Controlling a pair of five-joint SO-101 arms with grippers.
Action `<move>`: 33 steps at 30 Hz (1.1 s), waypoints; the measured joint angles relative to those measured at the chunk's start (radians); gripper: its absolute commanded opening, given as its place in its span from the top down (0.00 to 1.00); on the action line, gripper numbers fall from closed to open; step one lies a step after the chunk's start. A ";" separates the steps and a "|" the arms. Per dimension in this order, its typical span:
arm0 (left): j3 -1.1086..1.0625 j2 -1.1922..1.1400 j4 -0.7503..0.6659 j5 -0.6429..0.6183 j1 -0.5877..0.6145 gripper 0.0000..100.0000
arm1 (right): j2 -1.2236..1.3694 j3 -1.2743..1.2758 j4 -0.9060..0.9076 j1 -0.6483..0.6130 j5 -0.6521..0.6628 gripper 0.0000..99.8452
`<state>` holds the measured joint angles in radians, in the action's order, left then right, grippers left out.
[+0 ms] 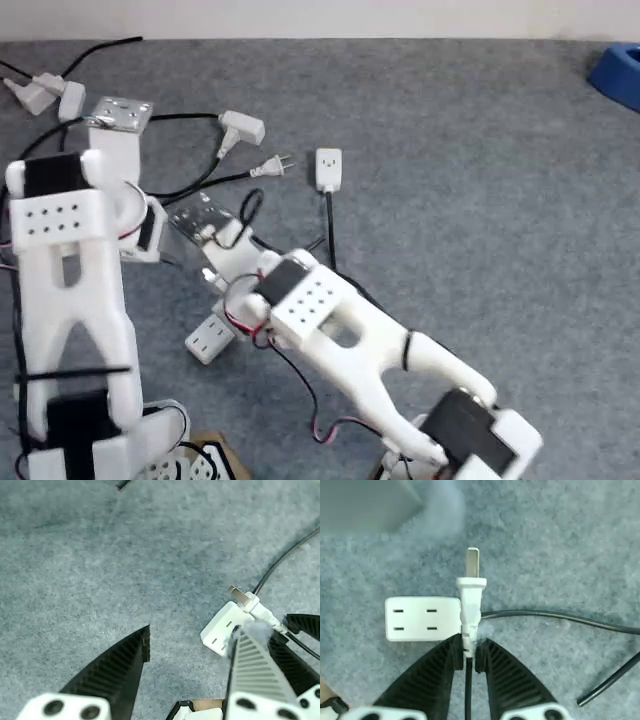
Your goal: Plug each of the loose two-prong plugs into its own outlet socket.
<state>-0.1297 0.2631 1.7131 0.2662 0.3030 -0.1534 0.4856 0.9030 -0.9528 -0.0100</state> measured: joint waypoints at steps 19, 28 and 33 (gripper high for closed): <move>-0.137 0.146 0.006 -0.054 -0.098 0.72 | -0.324 0.144 -0.025 -0.023 -0.023 0.99; -0.068 0.146 0.020 -0.058 -0.100 0.72 | -0.245 0.144 -0.025 -0.023 -0.023 0.99; -0.064 0.146 0.026 -0.058 -0.100 0.72 | -0.210 0.141 -0.023 -0.023 -0.023 0.99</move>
<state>-0.1941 0.4089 1.7392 0.2079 0.2033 -0.3636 0.6268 0.8800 -0.9759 -0.0330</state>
